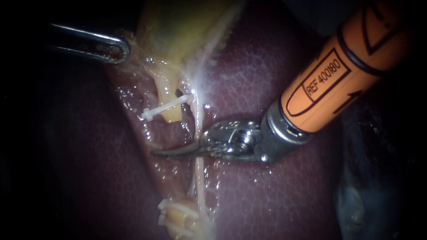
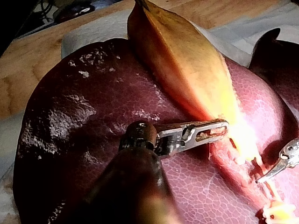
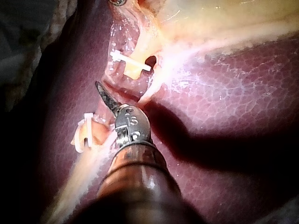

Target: Go back from the cut left tube

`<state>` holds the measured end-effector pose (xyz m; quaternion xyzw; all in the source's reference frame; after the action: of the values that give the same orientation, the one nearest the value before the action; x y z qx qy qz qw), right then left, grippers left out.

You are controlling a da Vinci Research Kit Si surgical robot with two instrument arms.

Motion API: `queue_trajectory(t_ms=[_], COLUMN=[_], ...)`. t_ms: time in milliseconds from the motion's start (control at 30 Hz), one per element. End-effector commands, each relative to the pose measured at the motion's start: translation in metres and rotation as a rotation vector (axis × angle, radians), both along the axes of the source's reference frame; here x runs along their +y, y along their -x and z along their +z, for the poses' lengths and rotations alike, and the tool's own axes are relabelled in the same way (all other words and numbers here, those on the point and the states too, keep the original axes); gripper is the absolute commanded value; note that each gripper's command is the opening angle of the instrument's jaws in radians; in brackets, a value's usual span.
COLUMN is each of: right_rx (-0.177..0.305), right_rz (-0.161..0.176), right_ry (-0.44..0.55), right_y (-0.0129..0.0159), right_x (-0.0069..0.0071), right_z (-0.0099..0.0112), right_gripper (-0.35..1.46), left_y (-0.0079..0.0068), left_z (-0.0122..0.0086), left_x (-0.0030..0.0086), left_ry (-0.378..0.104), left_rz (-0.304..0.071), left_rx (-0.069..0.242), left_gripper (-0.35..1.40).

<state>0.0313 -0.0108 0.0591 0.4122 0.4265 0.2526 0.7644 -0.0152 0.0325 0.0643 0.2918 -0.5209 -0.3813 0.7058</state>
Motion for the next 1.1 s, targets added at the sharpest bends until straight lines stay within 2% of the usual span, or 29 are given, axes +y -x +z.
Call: queue_trajectory(t_ms=[33,100,133,167,200,233,267,467,633,767,933,1100], right_rx=[0.000,0.001,0.001,-0.001,-0.003,-0.011,-0.012,0.002,0.002,-0.051,-0.153,-0.228], right_rz=[0.000,-0.001,0.000,0.002,0.005,0.015,0.018,0.019,0.031,0.025,-0.036,-0.062], right_ry=[0.000,0.000,0.000,0.001,0.003,0.003,0.011,0.034,0.162,0.327,0.500,0.581], right_y=[0.0000,0.0000,-0.0001,-0.0002,-0.0003,-0.0005,-0.0007,-0.0008,0.0000,0.0023,0.0061,0.0102], right_x=[0.0000,0.0001,0.0001,0.0001,0.0001,0.0001,0.0002,0.0000,-0.0002,-0.0005,0.0002,0.0013], right_z=[0.0000,0.0000,0.0000,0.0000,0.0001,0.0002,0.0002,0.0001,-0.0008,-0.0025,-0.0055,-0.0082], right_gripper=[-0.35,-0.35,-0.18,0.49,1.01,1.24,1.33,1.41,1.43,1.45,1.45,1.45], left_y=[0.0000,0.0000,0.0000,0.0000,0.0000,0.0000,0.0000,0.0000,0.0000,-0.0001,-0.0002,-0.0002], left_z=[0.0001,0.0001,0.0001,0.0001,0.0001,0.0001,0.0001,0.0002,0.0002,0.0003,0.0004,0.0004], left_x=[0.0000,0.0000,0.0000,0.0000,0.0000,0.0000,0.0000,0.0000,0.0000,0.0000,0.0000,0.0000], left_ry=[0.000,0.000,0.000,0.000,0.001,0.001,0.001,0.001,0.001,0.001,0.001,0.001], left_rz=[0.000,0.000,0.000,0.000,0.000,0.000,0.000,0.000,0.001,0.001,0.001,0.001], left_rx=[0.000,0.000,0.000,0.000,0.000,0.000,0.000,0.000,0.000,0.000,-0.001,-0.001], left_gripper=[-0.35,-0.35,-0.35,-0.35,-0.35,-0.35,-0.35,-0.35,-0.35,-0.35,-0.35,-0.35])
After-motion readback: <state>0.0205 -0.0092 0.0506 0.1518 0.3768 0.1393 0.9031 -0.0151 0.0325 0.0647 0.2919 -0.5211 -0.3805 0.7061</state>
